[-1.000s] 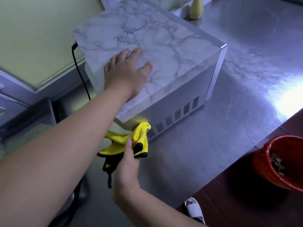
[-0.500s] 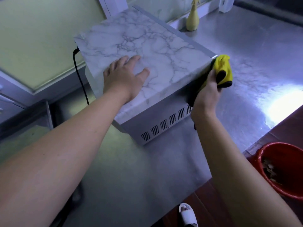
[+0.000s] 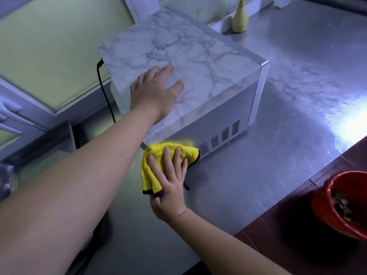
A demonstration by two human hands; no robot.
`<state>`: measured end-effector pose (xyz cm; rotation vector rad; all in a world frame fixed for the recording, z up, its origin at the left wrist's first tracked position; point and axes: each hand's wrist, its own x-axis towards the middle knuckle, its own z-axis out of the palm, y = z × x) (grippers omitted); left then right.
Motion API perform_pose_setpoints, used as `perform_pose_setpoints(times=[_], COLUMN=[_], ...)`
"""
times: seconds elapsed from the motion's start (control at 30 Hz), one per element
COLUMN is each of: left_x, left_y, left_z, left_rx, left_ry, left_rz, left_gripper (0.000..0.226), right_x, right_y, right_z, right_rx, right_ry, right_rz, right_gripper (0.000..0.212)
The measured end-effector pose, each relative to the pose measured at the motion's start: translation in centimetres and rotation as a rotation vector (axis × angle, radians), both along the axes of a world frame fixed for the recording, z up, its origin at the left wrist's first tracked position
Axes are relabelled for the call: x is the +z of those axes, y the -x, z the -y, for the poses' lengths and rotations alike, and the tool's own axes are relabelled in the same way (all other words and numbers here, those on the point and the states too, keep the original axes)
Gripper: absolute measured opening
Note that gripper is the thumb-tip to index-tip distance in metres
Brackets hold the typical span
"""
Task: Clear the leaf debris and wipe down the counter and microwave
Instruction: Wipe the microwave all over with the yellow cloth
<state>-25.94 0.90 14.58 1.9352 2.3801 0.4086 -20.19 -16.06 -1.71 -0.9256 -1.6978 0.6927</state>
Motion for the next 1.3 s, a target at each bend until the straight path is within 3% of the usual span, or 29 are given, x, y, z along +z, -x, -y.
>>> perform_pose_setpoints(times=[0.1,0.27,0.53,0.6,0.7,0.77,0.87,0.93,1.1,1.3], left_x=[0.0,-0.1,0.1,0.1,0.3,0.5,0.7,0.8,1.0,1.3], left_y=[0.1,0.2,0.3,0.3,0.2,0.1,0.0,-0.1,-0.4,-0.7], left_z=[0.0,-0.1,-0.1,0.0,0.3,0.4,0.7,1.0,1.7,2.2], left_rx=[0.000,-0.007,-0.023,-0.030,-0.046,-0.055,-0.067,-0.080,-0.114,-0.141], left_ry=[-0.001,0.006,0.032,0.025,0.018,0.018,0.011,0.001,-0.043,-0.097], left_rz=[0.008,0.007,0.004,0.016,0.022,0.014,0.014,-0.001,-0.033,0.007], left_gripper=[0.061,0.063,0.066,0.066,0.066,0.066,0.064,0.061,0.051,0.044], right_x=[-4.8,-9.8,-7.1,-5.3,-1.1,1.2,2.9,3.8,7.2,8.1], right_y=[-2.4,-6.2,-6.9,-7.0,-9.2,-11.7,-16.4,-18.9,-22.3,-23.7], right_z=[-0.1,-0.6,-1.1,-1.0,-0.1,0.2,0.3,0.9,1.1,-2.1], right_rx=[0.073,0.178,0.280,0.290,0.283,0.081,-0.318,-0.417,-0.544,-0.591], right_ry=[-0.063,0.072,0.278,0.428,0.871,1.047,1.155,1.150,0.995,0.913], right_rz=[0.265,0.598,0.885,0.765,0.162,-0.152,-0.365,-0.553,-0.728,-0.557], right_gripper=[0.080,0.085,0.060,0.054,0.038,0.028,0.017,0.021,0.018,0.007])
